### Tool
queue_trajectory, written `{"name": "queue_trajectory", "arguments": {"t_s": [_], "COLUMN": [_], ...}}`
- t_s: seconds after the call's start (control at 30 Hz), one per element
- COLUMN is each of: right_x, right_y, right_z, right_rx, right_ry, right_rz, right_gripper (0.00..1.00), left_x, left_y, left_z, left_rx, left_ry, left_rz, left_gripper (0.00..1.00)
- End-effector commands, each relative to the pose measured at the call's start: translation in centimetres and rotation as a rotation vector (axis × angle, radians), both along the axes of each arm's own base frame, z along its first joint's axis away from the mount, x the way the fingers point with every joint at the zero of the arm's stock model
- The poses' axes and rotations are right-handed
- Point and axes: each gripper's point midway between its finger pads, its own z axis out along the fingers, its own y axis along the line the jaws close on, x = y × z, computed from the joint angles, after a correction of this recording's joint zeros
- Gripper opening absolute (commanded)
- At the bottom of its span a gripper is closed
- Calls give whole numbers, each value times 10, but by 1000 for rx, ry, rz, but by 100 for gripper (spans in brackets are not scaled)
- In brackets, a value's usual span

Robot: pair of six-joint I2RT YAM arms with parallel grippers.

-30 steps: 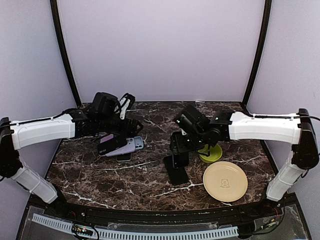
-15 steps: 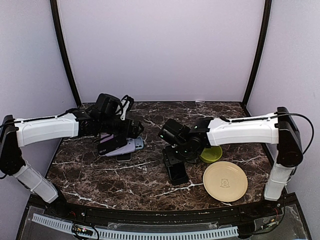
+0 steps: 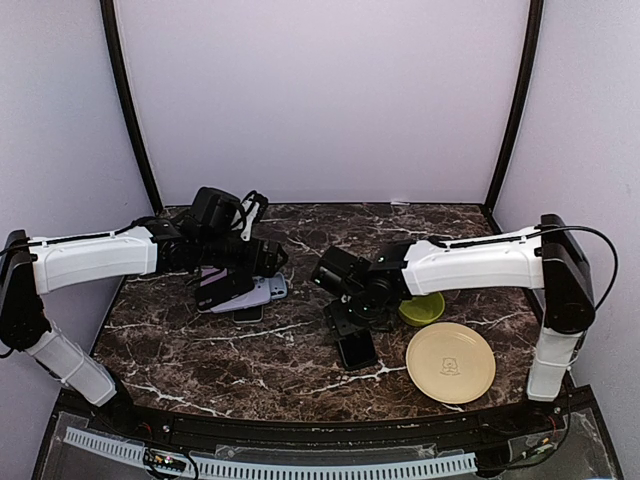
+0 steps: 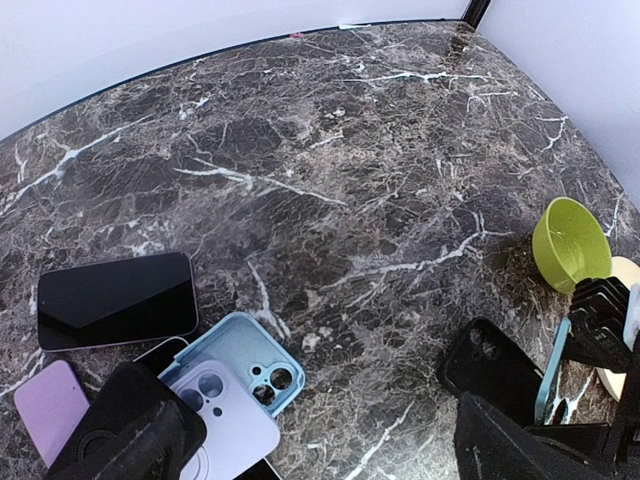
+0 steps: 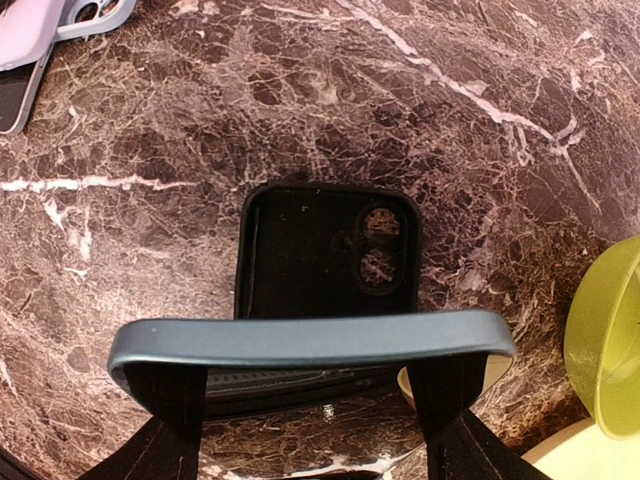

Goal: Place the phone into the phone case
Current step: Install the phone into the phone case.

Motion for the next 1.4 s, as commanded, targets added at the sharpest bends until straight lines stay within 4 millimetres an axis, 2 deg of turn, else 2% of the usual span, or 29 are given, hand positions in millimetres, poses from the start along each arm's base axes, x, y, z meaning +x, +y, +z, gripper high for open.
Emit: {"name": "queue_trajectory", "arguments": {"t_s": [0.0,0.43,0.63,0.8,1.13,1.37], "right_x": [5,3,-4,-1,8,12], "right_y": [7,5,-3,-15,-23,-30], "right_z": [5,-19,-45,-52,-62,-66], "right_rx": [-6,-53,-66,-90,-121,-159], "right_ry": [-34,-13,30,25,-2,-24], "right_rz": [8,8,-27,-72,-79,-97], "right_gripper": [12,13,35,50,62,75], "left_x": [0,1,1,1,2,1], "left_y": [-3,-3,-2,-2,-1,0], "left_z": [12,9,10,8,11,13], "left_rx": [-20,-13,-11,-11,-9,-9], "left_ry": [-13,-8,-12,-8,-17,-24], "left_rz": [-8,-5,0,-1,2,3], "left_gripper": [96,96,96,96,97,96]}}
